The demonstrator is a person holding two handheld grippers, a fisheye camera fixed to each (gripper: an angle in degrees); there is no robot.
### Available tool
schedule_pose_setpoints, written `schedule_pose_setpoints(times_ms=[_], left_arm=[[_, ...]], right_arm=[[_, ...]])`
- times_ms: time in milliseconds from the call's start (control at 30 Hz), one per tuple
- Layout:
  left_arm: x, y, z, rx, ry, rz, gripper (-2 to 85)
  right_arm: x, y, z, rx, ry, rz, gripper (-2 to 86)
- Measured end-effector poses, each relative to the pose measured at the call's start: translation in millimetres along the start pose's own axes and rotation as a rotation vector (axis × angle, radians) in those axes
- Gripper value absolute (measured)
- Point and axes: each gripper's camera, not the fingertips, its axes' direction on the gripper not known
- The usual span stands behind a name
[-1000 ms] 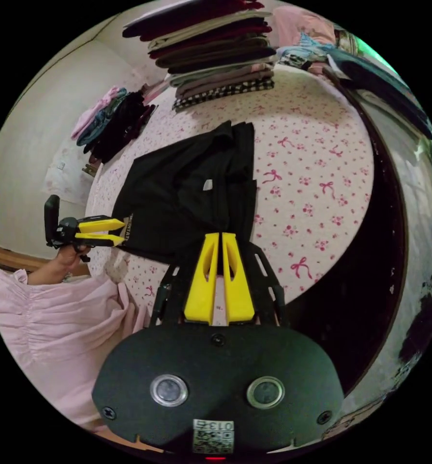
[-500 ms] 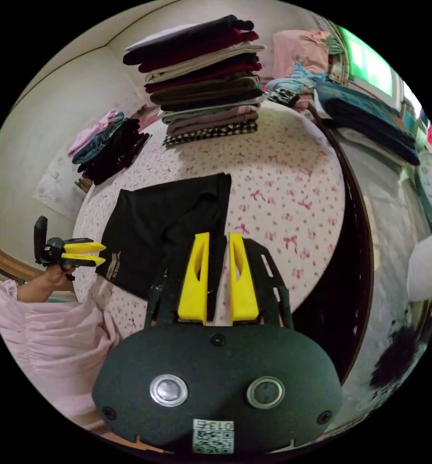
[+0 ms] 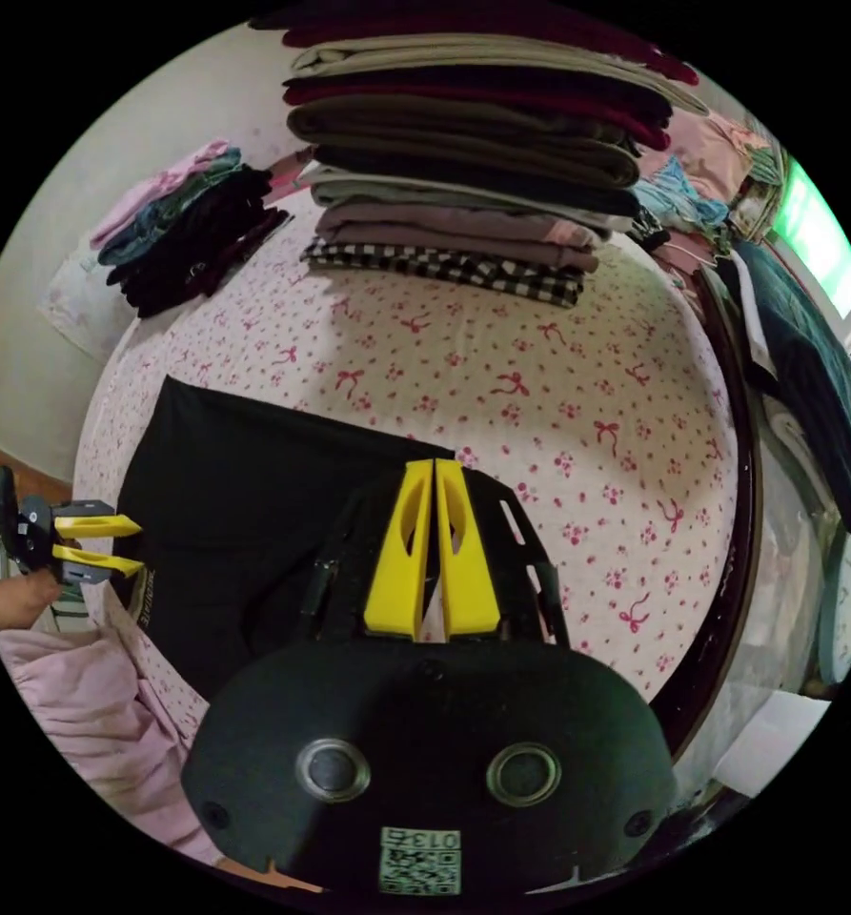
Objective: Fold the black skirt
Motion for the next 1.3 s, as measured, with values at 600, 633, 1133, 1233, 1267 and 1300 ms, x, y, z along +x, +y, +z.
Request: schedule_pose_setpoints(times_ms=[600, 633, 1133, 1233, 1267, 1300], left_arm=[[-71.3, 80.9, -18.0, 0.076, 0.004, -0.218, 10.7], [-75.9, 93.2, -19.6, 0.079, 0.019, -0.246, 11.0], [-112.0, 135.5, 22.7, 0.065, 0.297, -0.395, 10.7], [-119.9, 137.6, 29.7, 0.068, 0.330, -0.401, 7.9], [-120.8, 135.9, 34.0, 0.044, 0.331, -0.382, 4.8], [-120.7, 134.8, 36.4, 0.032, 0.338, -0.368, 3.3]], right_arm=[[-91.8, -40.7, 24.6, 0.100, 0.014, -0.153, 0.9], [-103.2, -48.4, 16.3, 0.158, 0.006, -0.198, 1.1], [-309.3, -180.7, 119.3, -0.205, -0.376, -0.635, 8.2], [-322.2, -184.9, 133.5, -0.271, -0.335, -0.637, 4.5], [-323.7, -185.0, 136.1, -0.288, -0.315, -0.634, 4.0], [-325.9, -184.3, 141.4, -0.332, -0.268, -0.632, 3.0]])
